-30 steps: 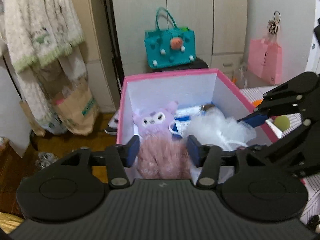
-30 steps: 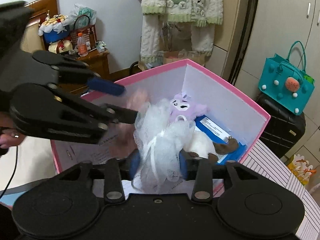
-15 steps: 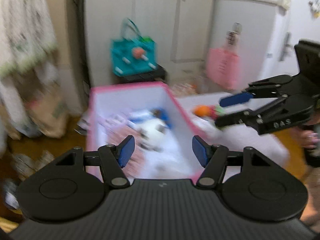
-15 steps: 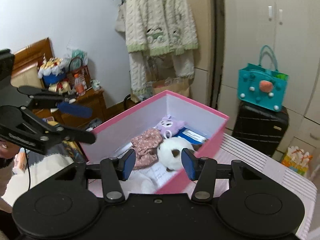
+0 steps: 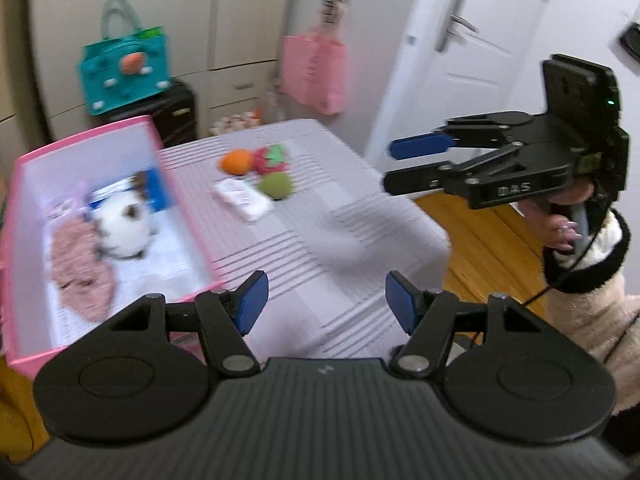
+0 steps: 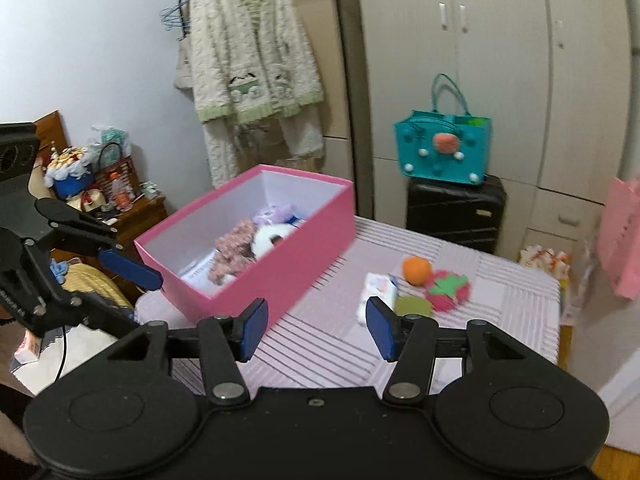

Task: Organize soft objects
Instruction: 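Move the left tool to the white tissue packet while the right tool reaches the green sponge, then grasp the green sponge with the right gripper while the left gripper grasps the tissue packet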

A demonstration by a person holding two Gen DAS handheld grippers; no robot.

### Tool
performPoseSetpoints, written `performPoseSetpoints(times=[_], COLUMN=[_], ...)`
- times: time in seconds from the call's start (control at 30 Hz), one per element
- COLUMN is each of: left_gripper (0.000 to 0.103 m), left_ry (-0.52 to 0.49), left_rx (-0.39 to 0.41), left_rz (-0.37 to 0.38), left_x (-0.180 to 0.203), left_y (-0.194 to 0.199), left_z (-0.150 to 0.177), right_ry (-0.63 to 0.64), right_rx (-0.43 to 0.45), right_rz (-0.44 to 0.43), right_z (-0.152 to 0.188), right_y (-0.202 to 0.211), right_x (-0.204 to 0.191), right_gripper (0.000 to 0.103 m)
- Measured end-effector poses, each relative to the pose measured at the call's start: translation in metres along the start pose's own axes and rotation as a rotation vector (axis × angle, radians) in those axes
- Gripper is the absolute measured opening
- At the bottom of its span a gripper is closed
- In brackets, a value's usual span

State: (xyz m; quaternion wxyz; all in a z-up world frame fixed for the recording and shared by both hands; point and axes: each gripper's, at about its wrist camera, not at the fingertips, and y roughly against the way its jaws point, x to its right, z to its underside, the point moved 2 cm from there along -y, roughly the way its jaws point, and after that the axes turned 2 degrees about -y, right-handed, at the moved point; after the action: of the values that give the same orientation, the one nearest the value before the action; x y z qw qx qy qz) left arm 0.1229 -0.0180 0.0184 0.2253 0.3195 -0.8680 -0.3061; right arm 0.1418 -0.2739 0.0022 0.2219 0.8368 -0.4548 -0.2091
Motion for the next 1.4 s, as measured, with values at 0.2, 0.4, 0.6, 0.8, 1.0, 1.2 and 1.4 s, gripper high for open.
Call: performPoseSetpoints(times=[0.2, 0.4, 0.6, 0.8, 1.0, 1.2, 1.4], left_gripper=[0.064, 0.064, 0.064, 0.064, 0.064, 0.064, 0.064], left_ry=[-0.116, -0.112, -0.127, -0.123, -0.064, 0.006, 0.118], left_rx=[0.040, 0.052, 0.005, 0.062, 0.130, 0.169, 0.214], left_rz=[-0.062, -0.144, -0.212, -0.337, -0.434, -0.480, -0.561], left_x=[0.027, 0.029, 0.029, 0.021, 0.004, -0.006, -0.023], left_y=[-0.030, -0.077, -0.123, -0.151, -0.173, -0.198, -0.216], left_z=[-0.004, -0.002, 0.001, 0.000, -0.009, -0.017, -0.020], right_ry=[-0.025, -0.057, -0.061, -0.083, -0.110, -0.092, -0.111], right_rx=[0.004, 0.026, 0.072, 0.065, 0.045, 0.021, -0.053], right_rz=[0.031, 0.053, 0.069, 0.075, 0.018, 0.004, -0.022], right_z=[0.026, 0.047, 0.057, 0.064, 0.057, 0.041, 0.021], right_y=[0.007, 0.002, -0.021, -0.055, -0.092, -0.128, -0.170], right_x=[0.017, 0.041, 0.064, 0.092, 0.111, 0.115, 0.122], right_gripper=[0.060, 0.060, 0.060, 0.060, 0.060, 0.060, 0.060])
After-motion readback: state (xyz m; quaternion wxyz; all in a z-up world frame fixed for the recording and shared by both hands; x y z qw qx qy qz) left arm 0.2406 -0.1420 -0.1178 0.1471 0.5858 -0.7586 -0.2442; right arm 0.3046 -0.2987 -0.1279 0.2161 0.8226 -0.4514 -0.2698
